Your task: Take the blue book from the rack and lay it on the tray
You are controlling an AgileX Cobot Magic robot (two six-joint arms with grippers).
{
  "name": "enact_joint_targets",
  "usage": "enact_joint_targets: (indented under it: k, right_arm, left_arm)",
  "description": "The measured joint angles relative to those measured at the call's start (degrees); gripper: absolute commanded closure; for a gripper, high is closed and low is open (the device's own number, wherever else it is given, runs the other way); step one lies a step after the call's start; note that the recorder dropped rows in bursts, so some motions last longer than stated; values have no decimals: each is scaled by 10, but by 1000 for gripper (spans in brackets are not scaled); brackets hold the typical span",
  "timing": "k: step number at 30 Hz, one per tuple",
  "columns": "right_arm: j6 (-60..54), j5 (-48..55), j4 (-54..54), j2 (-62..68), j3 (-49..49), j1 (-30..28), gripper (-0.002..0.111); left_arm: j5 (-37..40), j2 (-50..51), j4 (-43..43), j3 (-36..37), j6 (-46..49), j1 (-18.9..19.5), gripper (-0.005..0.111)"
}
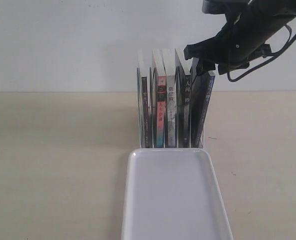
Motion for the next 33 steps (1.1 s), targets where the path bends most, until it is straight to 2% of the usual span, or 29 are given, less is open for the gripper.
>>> enact_joint_targets:
  k: [4,11,17,21,33]
  right_arm:
    - [0,-1,5,17,-6,0,59]
    - [1,-3,6,35,-10,0,86]
    - [1,-6,7,40,-10,0,88]
    - [1,-6,7,40,-10,0,109]
    - [3,-8,4,40,-10,0,108]
  left_arm:
    - [0,0,0,0,0,0,103]
    - [0,0,0,0,0,0,103]
    - [0,0,0,0,0,0,103]
    - [0,0,0,0,0,0,103]
    - [0,0,0,0,0,0,103]
